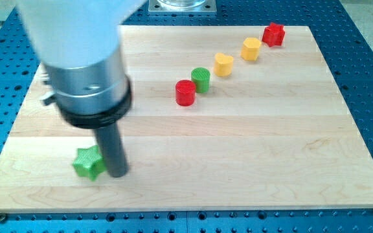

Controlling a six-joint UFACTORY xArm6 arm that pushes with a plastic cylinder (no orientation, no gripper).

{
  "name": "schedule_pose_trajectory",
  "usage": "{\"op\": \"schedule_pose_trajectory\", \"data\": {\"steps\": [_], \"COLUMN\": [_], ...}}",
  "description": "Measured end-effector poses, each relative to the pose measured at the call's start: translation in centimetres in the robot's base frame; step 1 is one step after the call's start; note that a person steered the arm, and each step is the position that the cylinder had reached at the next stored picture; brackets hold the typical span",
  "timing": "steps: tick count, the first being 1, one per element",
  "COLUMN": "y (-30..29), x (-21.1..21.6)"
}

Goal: Place the blue blocks diagonally with each other

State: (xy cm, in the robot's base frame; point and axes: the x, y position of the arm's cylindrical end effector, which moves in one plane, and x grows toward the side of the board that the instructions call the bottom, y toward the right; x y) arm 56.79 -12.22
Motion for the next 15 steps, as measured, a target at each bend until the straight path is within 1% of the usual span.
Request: {"op": "schedule_pose_trajectory", "data": {"steps": [1,2,3,4,5,6,7,8,9,10,11,12,13,14,15], "y": [-5.5,-4.7,-4.7,-8.5,-7.8,-12.5,-10.1,-6.5,-0.1,2.0,0.0,-0.3,3.9,4.8,3.8], "x": [0.0,-0.7,-4.4,-1.9,-1.6,-4.0,-11.6,-14.2,-12.2,-11.6,-9.8,-8.3,-7.0,-4.9,-0.8]}}
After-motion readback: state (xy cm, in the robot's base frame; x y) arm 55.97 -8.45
